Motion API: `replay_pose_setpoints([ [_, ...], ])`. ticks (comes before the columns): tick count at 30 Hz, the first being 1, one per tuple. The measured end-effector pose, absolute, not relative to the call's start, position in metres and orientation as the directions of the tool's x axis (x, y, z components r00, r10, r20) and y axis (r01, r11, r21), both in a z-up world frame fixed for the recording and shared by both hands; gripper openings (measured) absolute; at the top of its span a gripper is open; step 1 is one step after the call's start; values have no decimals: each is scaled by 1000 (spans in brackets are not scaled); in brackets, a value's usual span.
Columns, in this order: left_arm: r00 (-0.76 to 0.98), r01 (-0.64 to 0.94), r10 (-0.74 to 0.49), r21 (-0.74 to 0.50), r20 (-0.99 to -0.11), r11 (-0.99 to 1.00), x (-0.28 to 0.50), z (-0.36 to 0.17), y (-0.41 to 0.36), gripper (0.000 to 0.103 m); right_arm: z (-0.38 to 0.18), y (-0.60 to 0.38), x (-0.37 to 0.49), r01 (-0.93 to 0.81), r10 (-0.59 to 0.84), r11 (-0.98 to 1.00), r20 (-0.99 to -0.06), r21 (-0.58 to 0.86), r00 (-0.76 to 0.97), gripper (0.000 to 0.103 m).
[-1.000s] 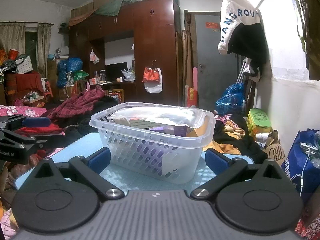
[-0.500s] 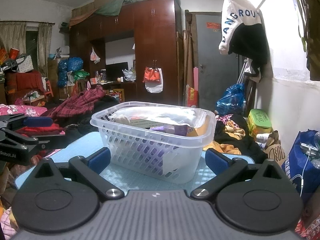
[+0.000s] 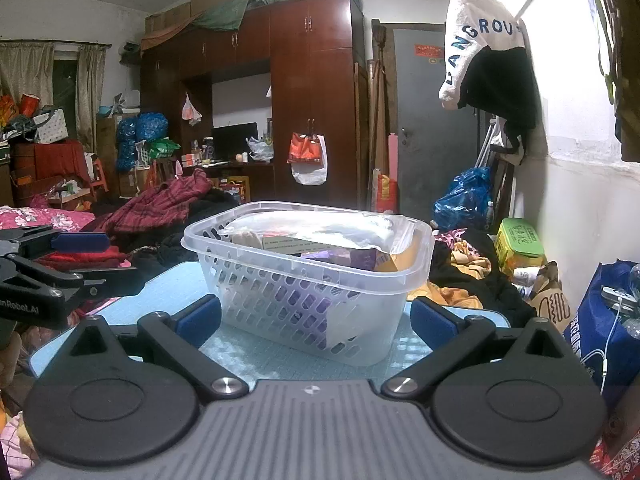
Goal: Organize objects
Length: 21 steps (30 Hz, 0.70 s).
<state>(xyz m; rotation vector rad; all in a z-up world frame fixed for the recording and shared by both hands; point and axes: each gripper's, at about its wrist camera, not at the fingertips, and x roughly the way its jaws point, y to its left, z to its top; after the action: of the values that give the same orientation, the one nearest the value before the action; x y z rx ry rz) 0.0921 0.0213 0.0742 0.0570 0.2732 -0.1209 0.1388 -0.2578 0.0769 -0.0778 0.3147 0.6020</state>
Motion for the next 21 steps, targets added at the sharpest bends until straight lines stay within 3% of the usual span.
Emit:
replay_pose_setpoints([
  [21, 956, 121, -105, 42, -275, 992, 105, 74, 12, 99, 72, -258, 143, -569, 548, 822, -314, 30, 775, 103],
])
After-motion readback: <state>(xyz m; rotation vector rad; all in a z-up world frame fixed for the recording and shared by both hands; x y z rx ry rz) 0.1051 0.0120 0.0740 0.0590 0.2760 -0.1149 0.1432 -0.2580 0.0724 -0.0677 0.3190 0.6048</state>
